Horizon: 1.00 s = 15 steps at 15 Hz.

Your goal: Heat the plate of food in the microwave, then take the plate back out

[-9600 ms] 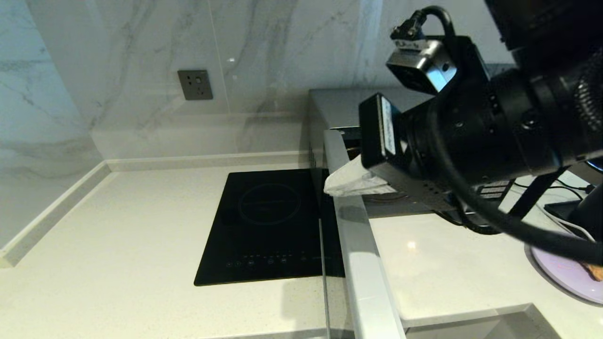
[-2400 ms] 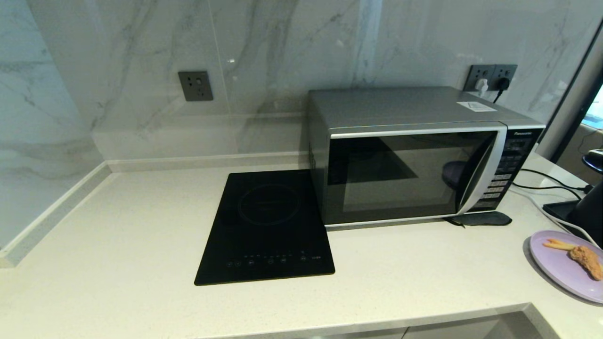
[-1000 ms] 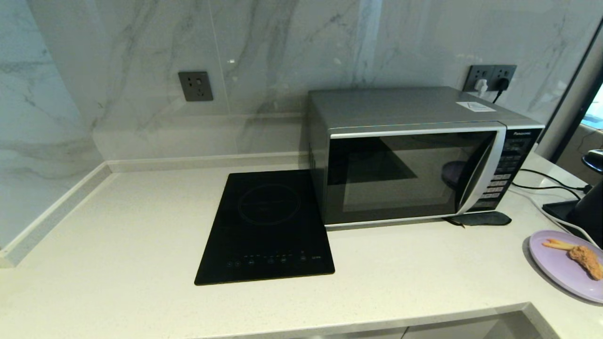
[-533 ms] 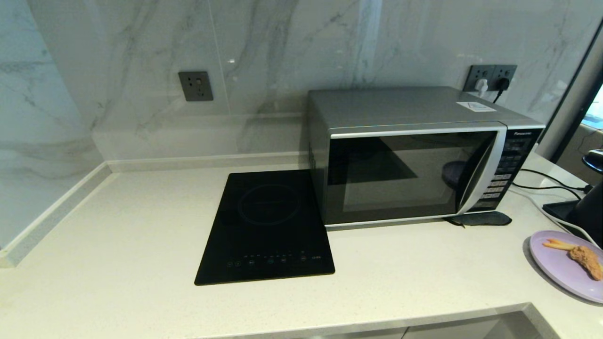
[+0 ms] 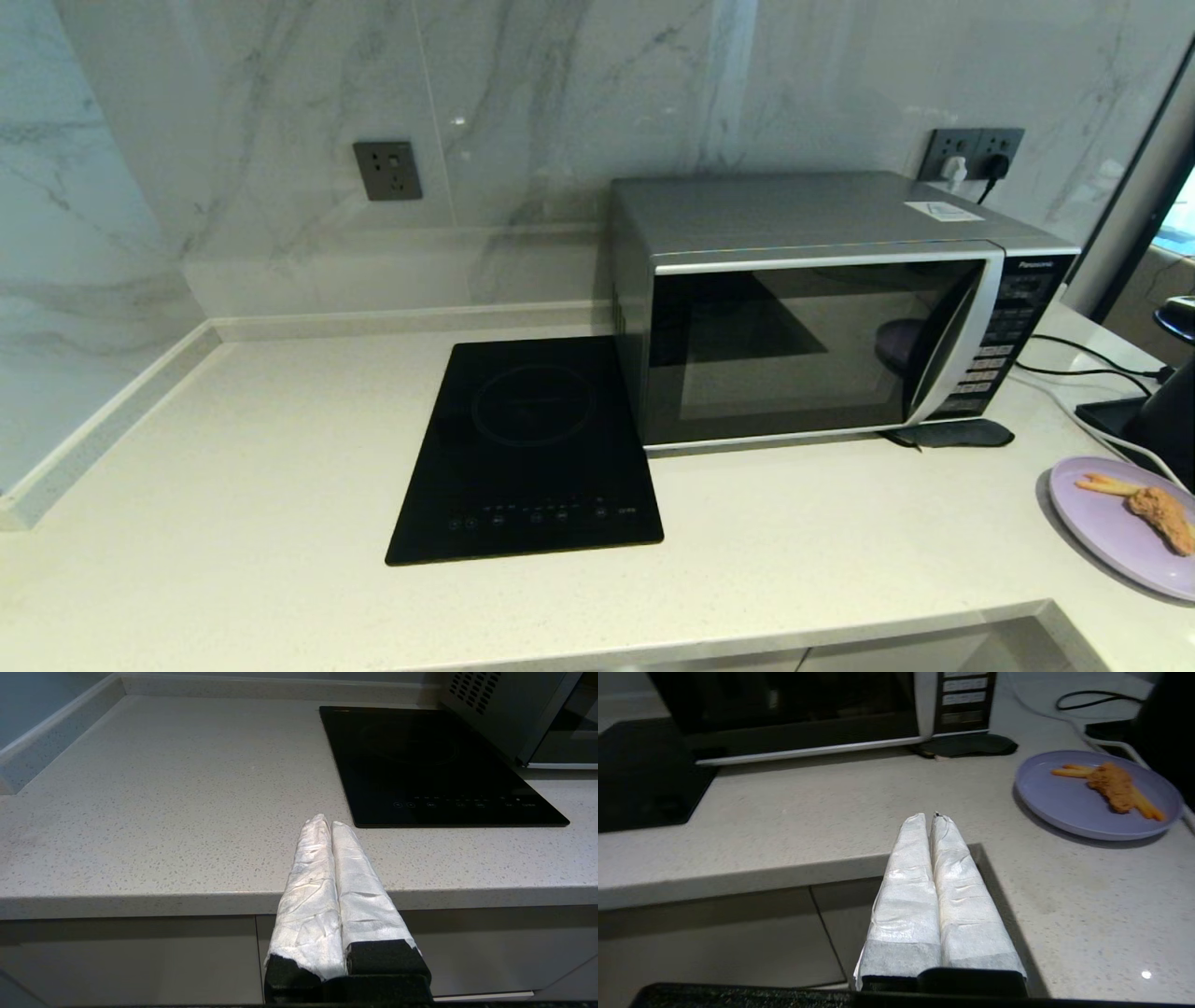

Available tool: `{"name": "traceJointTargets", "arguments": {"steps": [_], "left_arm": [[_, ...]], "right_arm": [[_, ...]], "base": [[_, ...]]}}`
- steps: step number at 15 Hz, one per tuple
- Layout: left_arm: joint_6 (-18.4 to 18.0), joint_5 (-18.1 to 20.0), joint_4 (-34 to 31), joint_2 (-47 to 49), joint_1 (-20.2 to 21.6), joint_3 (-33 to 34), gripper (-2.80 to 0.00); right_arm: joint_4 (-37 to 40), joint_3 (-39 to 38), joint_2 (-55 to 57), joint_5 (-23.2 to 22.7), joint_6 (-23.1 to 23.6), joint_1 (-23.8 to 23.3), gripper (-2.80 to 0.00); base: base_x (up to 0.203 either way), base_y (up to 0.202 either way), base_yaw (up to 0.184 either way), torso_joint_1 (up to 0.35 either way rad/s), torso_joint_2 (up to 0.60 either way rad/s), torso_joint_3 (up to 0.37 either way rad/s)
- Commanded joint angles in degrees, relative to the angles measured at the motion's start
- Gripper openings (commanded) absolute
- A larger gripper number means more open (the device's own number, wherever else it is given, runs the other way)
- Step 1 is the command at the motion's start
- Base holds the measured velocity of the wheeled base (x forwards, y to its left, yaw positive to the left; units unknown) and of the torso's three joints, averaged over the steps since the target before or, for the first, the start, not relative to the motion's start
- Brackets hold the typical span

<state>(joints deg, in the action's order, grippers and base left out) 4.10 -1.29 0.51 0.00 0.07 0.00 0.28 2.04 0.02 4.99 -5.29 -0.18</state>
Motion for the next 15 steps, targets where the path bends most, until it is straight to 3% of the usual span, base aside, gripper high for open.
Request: {"name": "traceJointTargets", "arguments": {"steps": [1, 15], "left_arm": [[0.0, 0.0, 0.0, 0.1, 0.0, 0.0, -2.80], [0.0, 0.0, 0.0, 0.1, 0.0, 0.0, -2.80]], "right_arm": [[-0.1, -2.3, 0.0, -2.7, 0.3, 0.0, -2.80], [-0.1, -2.2, 0.0, -3.0, -0.1, 0.0, -2.80]], "base": [[0.000, 0.000, 0.000, 0.000, 0.00, 0.000], [0.000, 0.000, 0.000, 0.000, 0.00, 0.000]]}}
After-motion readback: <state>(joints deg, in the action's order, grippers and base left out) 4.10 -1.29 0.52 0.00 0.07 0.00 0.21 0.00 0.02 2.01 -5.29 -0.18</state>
